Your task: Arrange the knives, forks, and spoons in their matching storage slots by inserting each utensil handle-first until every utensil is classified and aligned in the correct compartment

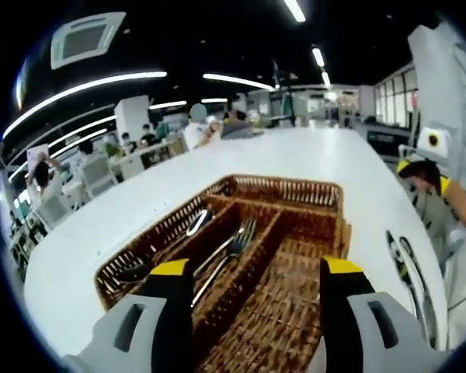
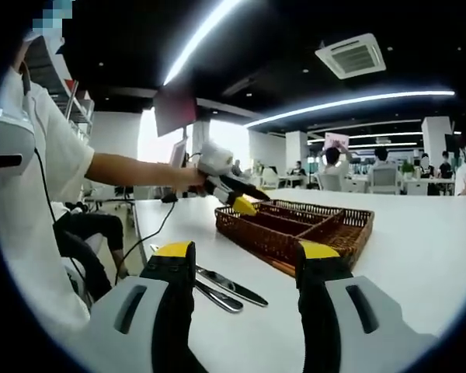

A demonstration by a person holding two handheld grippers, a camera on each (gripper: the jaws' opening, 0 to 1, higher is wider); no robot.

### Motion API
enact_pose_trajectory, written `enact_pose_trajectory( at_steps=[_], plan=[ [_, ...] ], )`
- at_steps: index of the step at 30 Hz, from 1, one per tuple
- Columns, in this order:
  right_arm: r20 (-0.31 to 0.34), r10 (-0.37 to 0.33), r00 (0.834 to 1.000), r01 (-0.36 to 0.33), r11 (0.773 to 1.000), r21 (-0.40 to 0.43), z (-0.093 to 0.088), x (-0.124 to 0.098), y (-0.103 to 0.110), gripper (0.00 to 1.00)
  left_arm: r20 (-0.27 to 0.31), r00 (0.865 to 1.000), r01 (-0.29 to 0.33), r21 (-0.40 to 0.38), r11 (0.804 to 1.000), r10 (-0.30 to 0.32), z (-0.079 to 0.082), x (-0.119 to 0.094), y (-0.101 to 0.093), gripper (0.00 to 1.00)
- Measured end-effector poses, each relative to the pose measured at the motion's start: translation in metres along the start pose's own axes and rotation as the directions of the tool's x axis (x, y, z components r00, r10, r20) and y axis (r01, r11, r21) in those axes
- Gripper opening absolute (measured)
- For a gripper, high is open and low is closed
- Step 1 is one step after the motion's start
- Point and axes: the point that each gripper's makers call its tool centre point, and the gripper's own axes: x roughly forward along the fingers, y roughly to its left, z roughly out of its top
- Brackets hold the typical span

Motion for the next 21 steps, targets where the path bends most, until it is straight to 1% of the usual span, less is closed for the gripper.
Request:
enact_pose_trajectory(
  at_steps=[5,7,11,14,15,16,21],
  plan=[
    [-0.001,-0.003,1.000,0.003,1.000,0.002,-0.001,-0.001,-0.001,0.53,0.007,1.000,-0.011,-0.019,1.000,0.011,-0.002,-0.002,0.000,0.67],
    [-0.001,-0.002,1.000,0.002,1.000,0.001,-0.001,-0.001,0.000,0.53,0.023,0.999,-0.023,-0.033,0.999,0.024,0.001,-0.005,0.001,0.67],
    [0.014,0.001,1.000,-0.001,1.000,0.008,0.002,-0.002,0.001,0.53,0.037,0.999,-0.035,-0.049,0.998,0.037,0.004,-0.011,0.001,0.68],
    [0.015,0.001,1.000,-0.001,1.000,0.008,0.002,-0.002,0.002,0.53,0.049,0.996,-0.066,-0.040,0.997,0.068,0.004,-0.014,0.003,0.69],
    [0.015,0.004,1.000,-0.004,1.000,0.009,0.003,-0.002,0.002,0.53,0.052,0.996,-0.071,-0.043,0.997,0.073,0.004,-0.014,0.004,0.69],
    [0.015,0.005,1.000,-0.005,1.000,0.010,0.003,-0.002,0.003,0.53,0.057,0.996,-0.070,-0.063,0.996,0.074,0.003,-0.015,0.004,0.70],
    [0.008,0.004,1.000,-0.004,1.000,0.012,0.000,-0.004,0.004,0.54,0.061,0.995,-0.076,-0.065,0.995,0.080,-0.001,-0.018,-0.003,0.70]
  ],
)
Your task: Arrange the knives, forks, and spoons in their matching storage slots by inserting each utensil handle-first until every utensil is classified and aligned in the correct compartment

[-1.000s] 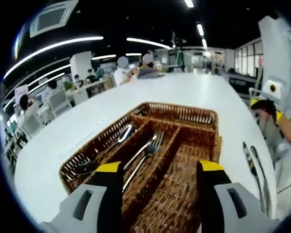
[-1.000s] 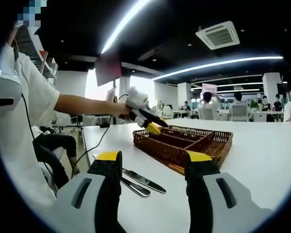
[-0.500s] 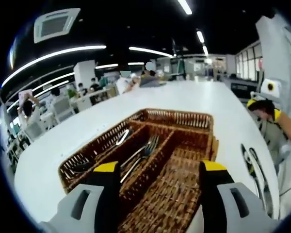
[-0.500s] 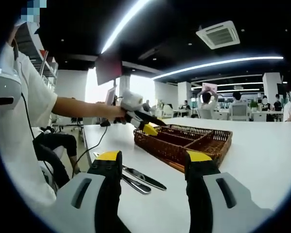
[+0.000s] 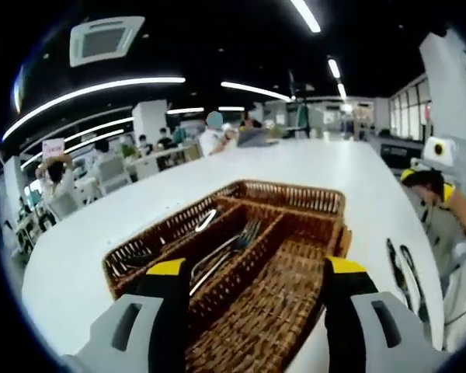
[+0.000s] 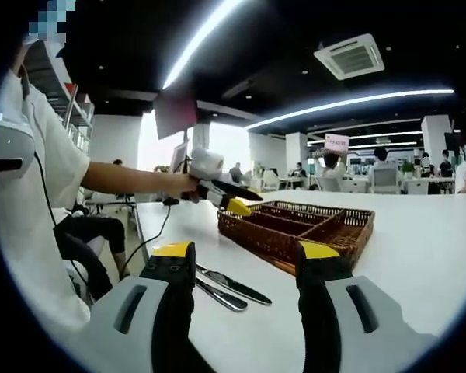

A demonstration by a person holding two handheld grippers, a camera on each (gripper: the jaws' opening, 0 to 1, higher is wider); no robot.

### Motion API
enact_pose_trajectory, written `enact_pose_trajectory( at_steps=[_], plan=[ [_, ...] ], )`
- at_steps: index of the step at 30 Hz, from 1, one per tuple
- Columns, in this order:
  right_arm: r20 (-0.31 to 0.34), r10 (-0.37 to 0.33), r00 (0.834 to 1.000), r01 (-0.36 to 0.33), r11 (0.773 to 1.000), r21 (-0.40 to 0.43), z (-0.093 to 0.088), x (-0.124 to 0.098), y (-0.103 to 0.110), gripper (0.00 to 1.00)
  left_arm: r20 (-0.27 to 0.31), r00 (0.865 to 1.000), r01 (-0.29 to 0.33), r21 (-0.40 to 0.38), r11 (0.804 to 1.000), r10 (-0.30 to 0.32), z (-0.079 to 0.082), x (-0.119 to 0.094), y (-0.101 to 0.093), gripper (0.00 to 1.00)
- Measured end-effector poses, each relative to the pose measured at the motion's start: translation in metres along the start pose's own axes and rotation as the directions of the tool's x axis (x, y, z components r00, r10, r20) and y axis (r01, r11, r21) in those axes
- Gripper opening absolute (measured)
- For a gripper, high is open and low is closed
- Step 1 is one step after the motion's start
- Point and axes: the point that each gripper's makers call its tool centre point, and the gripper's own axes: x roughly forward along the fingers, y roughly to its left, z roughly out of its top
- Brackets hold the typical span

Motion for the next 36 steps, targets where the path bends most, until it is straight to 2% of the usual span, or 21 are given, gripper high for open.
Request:
enact_pose_trajectory(
  at_steps=[5,12,18,25,36],
  plan=[
    [-0.008,0.003,1.000,-0.003,1.000,0.002,-0.003,0.000,0.002,0.54,0.005,1.000,0.014,-0.028,1.000,-0.013,-0.002,-0.004,-0.013,0.70],
    [-0.014,0.017,1.000,-0.017,1.000,0.014,-0.006,0.003,0.005,0.54,0.033,0.999,0.002,-0.041,0.999,0.000,0.001,-0.011,-0.020,0.71],
    [-0.021,0.016,1.000,-0.015,1.000,0.017,-0.009,0.002,0.006,0.54,0.036,0.999,-0.004,-0.055,0.998,0.006,-0.004,-0.017,-0.027,0.71],
    [-0.027,0.022,0.999,-0.021,1.000,0.021,-0.010,0.001,0.010,0.54,0.069,0.997,-0.018,-0.068,0.997,0.022,-0.001,-0.025,-0.033,0.71],
    [-0.036,0.042,0.998,-0.041,0.999,0.013,-0.009,0.005,0.015,0.54,0.120,0.993,-0.003,-0.108,0.994,0.016,0.002,-0.038,-0.054,0.70]
  ],
)
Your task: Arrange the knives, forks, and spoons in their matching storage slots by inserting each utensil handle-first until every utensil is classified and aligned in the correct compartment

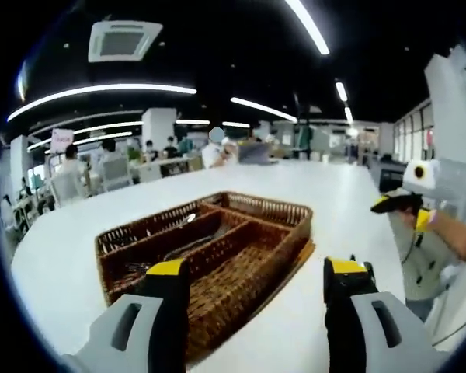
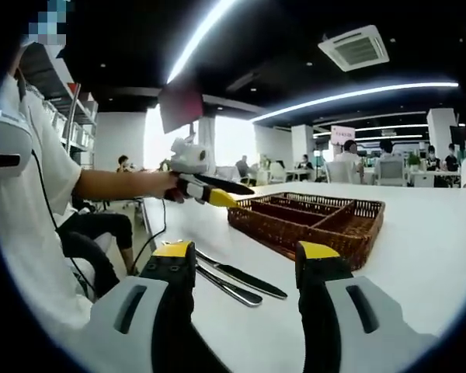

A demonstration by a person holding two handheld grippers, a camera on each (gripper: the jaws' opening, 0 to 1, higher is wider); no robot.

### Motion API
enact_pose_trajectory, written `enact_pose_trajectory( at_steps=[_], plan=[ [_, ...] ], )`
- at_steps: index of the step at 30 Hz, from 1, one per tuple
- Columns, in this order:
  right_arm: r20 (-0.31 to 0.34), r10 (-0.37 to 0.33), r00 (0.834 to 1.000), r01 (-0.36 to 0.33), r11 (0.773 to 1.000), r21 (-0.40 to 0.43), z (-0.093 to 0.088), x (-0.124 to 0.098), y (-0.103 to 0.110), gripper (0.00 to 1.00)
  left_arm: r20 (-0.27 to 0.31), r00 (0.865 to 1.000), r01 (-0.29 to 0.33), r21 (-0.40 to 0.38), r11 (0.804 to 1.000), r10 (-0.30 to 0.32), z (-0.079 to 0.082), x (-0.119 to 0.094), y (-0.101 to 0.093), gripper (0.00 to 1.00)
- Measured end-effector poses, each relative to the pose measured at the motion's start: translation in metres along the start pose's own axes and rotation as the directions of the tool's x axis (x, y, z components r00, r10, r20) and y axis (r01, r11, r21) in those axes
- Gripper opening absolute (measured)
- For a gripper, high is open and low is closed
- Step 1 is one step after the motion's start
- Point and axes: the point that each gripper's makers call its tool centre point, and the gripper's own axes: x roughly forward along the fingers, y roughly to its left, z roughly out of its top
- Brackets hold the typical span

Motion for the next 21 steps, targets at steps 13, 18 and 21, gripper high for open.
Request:
enact_pose_trajectory(
  at_steps=[13,18,21],
  plan=[
    [-0.011,0.019,1.000,-0.019,1.000,0.000,-0.003,0.005,0.003,0.54,0.021,0.999,-0.050,0.008,0.999,0.050,-0.006,-0.018,-0.005,0.69],
    [-0.015,0.032,0.999,-0.032,0.999,-0.004,-0.003,0.009,0.006,0.54,0.027,0.998,-0.060,-0.002,0.998,0.060,-0.008,-0.025,-0.009,0.69],
    [-0.017,0.043,0.999,-0.042,0.999,0.003,-0.004,0.011,0.010,0.54,0.035,0.997,-0.065,-0.014,0.998,0.066,-0.008,-0.029,-0.009,0.69]
  ],
)
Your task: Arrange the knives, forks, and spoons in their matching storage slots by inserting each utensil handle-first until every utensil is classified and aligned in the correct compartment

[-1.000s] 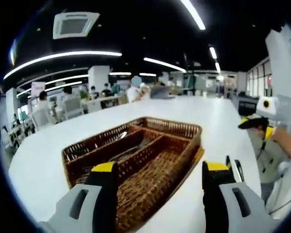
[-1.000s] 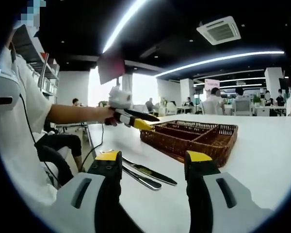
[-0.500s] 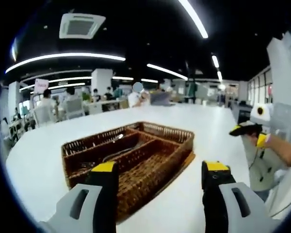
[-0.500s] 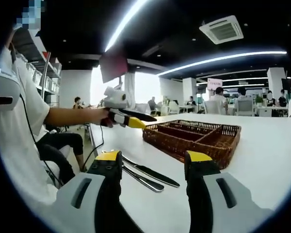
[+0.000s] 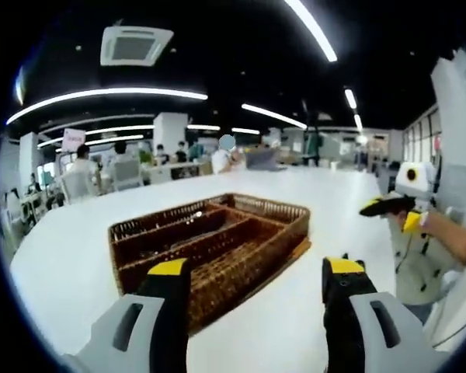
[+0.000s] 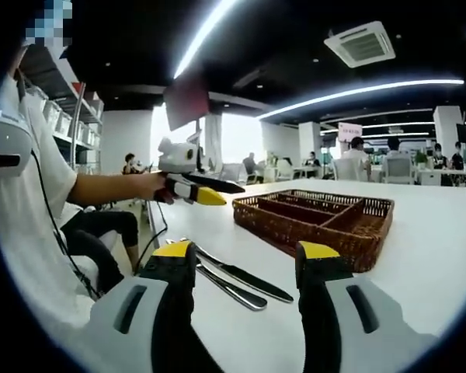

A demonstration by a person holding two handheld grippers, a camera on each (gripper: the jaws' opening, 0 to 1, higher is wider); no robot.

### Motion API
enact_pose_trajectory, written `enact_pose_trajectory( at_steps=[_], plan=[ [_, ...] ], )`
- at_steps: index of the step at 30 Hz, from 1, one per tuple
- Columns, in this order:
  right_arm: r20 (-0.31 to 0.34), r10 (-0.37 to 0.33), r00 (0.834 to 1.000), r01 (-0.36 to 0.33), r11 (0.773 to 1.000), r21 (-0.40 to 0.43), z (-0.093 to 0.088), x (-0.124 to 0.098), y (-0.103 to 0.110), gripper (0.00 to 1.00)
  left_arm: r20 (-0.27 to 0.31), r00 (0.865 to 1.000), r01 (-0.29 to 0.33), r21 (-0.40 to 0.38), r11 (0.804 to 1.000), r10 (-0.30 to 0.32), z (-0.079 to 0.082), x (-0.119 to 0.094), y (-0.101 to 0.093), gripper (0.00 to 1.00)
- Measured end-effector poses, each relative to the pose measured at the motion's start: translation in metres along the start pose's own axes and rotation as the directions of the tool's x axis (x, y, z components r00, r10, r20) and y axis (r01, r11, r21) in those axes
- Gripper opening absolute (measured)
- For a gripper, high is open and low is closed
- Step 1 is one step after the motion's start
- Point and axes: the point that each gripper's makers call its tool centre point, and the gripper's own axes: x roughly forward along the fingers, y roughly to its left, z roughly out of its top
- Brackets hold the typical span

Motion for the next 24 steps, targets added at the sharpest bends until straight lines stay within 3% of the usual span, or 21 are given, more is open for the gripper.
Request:
enact_pose_trajectory(
  at_steps=[24],
  plan=[
    [-0.062,0.063,0.996,-0.064,0.998,-0.015,-0.006,0.021,0.009,0.54,0.040,0.997,-0.066,-0.011,0.998,0.067,-0.012,-0.026,-0.015,0.68]
  ],
)
